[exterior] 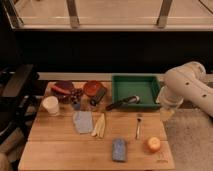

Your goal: Place grapes in tray

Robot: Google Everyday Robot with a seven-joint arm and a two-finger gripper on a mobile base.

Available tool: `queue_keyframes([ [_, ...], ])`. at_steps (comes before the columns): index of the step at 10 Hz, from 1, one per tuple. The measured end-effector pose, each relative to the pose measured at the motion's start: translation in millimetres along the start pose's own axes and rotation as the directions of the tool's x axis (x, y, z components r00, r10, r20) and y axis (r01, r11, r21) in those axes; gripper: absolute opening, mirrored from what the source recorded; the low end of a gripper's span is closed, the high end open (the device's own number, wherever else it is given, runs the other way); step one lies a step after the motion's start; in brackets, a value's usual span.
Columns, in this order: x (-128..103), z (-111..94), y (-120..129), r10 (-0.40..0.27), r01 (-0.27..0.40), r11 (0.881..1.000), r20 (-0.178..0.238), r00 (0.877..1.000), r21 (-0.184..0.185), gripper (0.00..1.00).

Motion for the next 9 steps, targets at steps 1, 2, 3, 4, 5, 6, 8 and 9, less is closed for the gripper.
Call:
queue_keyframes([
  [1,-1,1,-1,0.005,-0.005,1.0,0.012,1.0,0.008,0.65],
  [2,-7,2,-4,0.013,-0.014,1.0,0.048,0.999,0.022,0.65],
  [3,-20,4,-6,0.008,-0.011,0.999,0.094,0.996,0.035,0.65],
  [4,-34,6,-9,0.001,-0.007,0.999,0.132,0.991,0.044,0.65],
  [5,-55,9,-12,-0.008,-0.002,0.999,0.186,0.982,0.054,0.65],
  [6,-75,10,-16,-0.012,-0.003,0.998,0.249,0.968,0.061,0.65],
  [8,-113,8,-28,-0.017,-0.01,0.998,0.376,0.926,0.069,0.65],
  [9,-134,4,-35,-0.023,-0.009,0.997,0.433,0.901,0.073,0.65],
])
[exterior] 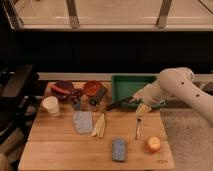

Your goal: Place grapes in tray

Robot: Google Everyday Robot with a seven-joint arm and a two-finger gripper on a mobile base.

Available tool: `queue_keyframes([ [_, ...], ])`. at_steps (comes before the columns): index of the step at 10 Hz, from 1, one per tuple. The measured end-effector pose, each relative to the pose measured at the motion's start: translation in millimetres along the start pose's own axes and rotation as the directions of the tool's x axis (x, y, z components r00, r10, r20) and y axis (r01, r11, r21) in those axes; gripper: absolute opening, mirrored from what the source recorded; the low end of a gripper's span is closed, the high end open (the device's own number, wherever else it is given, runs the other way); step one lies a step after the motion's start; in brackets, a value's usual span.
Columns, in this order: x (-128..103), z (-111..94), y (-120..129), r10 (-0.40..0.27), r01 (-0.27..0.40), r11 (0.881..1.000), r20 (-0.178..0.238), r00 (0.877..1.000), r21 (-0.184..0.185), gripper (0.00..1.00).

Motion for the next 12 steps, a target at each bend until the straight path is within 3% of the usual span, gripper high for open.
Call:
queue_keyframes([
  [2,-32,5,-10,0.0,0.003,1.0,0.153,0.988,-0.02,0.65],
  [3,-46,6,-15,-0.009,0.017,0.999,0.248,0.969,-0.028,0.65],
  [4,-50,5,-16,-0.011,0.02,0.999,0.284,0.959,-0.031,0.65],
  [9,-53,7,-18,-0.025,0.035,0.999,0.3,0.954,-0.025,0.65],
  [12,-79,30,-18,-0.084,0.096,0.995,0.305,0.949,-0.024,0.65],
])
